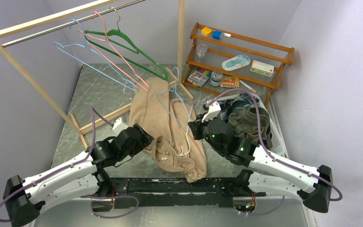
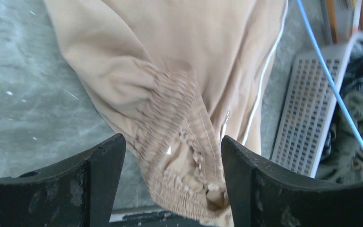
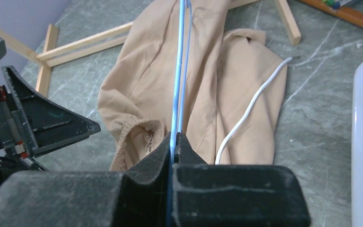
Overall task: Remove the shorts from the hanger
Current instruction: Place the hanger on the clothes rod.
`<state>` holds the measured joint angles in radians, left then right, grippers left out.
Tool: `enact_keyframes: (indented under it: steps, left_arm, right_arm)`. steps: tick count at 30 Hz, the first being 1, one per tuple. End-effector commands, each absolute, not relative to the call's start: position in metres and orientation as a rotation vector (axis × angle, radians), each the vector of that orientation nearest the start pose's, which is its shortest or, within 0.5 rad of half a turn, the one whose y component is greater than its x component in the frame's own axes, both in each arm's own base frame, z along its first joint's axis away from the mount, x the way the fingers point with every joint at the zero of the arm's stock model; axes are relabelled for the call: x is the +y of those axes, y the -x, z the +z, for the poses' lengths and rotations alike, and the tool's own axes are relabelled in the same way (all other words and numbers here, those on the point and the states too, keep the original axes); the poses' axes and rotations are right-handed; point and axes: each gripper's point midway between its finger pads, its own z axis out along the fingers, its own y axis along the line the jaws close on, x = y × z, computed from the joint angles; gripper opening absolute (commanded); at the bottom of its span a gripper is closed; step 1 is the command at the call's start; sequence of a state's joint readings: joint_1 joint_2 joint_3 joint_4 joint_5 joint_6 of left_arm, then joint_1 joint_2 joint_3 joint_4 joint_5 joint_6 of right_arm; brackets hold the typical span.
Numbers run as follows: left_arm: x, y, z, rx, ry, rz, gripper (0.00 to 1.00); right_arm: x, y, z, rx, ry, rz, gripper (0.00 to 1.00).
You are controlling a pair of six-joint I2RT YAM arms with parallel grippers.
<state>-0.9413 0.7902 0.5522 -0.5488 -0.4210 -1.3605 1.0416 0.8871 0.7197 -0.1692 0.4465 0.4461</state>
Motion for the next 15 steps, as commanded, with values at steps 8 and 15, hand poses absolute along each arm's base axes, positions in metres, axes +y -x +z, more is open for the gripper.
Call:
enact_keyframes:
  steps: [8, 15]
  left_arm:
    - [-0.152, -0.202, 0.095, 2.300, 0.865, -0.714, 0.78]
    - [-0.143, -0.204, 0.098, 2.290, 0.868, -0.705, 0.80]
  right_arm:
    - [0.222, -0.234, 0.292, 1.702, 0.187, 0.488, 0.00]
    - [0.222, -0.247, 0.347, 1.547, 0.227, 0.409, 0.00]
